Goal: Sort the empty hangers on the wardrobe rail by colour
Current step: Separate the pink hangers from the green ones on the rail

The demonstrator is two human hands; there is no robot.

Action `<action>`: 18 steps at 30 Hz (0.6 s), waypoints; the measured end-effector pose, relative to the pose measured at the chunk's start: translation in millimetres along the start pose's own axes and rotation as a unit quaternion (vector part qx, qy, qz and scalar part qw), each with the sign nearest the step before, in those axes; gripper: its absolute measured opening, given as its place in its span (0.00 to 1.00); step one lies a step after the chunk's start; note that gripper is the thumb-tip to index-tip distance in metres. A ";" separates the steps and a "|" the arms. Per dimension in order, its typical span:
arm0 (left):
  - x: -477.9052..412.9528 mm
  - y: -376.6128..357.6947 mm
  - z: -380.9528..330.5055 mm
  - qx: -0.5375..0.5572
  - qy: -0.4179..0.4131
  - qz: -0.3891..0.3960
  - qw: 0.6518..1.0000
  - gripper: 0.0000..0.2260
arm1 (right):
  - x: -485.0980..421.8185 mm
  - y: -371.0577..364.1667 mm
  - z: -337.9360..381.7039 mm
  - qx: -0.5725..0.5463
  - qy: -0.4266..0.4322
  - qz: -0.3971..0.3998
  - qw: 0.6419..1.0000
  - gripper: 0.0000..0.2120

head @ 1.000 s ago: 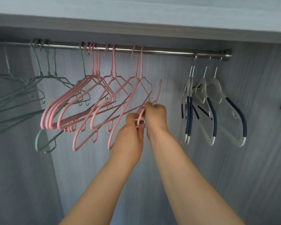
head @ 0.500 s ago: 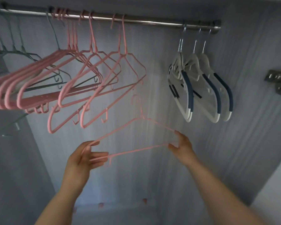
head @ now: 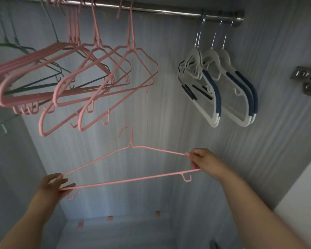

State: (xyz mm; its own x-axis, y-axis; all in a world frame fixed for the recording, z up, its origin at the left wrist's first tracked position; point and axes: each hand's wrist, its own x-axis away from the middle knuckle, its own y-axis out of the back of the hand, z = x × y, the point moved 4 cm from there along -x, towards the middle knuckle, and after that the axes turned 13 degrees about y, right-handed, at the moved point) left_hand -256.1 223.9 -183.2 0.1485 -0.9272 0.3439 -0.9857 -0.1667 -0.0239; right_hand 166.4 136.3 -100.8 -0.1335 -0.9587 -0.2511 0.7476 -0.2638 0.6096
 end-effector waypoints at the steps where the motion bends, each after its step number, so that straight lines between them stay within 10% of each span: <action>1: -2.4 -4.9 7.2 -0.075 0.025 -0.050 0.996 0.13 | 5.4 1.4 7.7 -0.047 -0.011 -0.019 0.999 0.18; 4: 6.2 -29.5 27.9 -0.238 0.026 -0.173 0.955 0.30 | 30.2 -2.2 29.7 -0.233 -0.058 -0.088 0.967 0.13; 9: 84.7 -120.2 26.3 -0.182 -0.091 0.104 0.973 0.12 | 72.1 -21.9 66.8 -0.337 -0.060 -0.156 0.926 0.14; 18: 196.6 -187.9 -32.5 -0.031 -0.226 0.327 0.917 0.32 | 96.9 -44.8 118.2 -0.286 0.003 -0.272 0.919 0.10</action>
State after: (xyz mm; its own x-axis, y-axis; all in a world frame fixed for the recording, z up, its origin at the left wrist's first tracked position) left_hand -44.3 83.8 -80.5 -0.4725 -0.8686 -0.1490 -0.8761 0.4813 -0.0278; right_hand 43.0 42.6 -63.6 -0.5867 -0.7007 -0.4060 0.7910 -0.6033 -0.1016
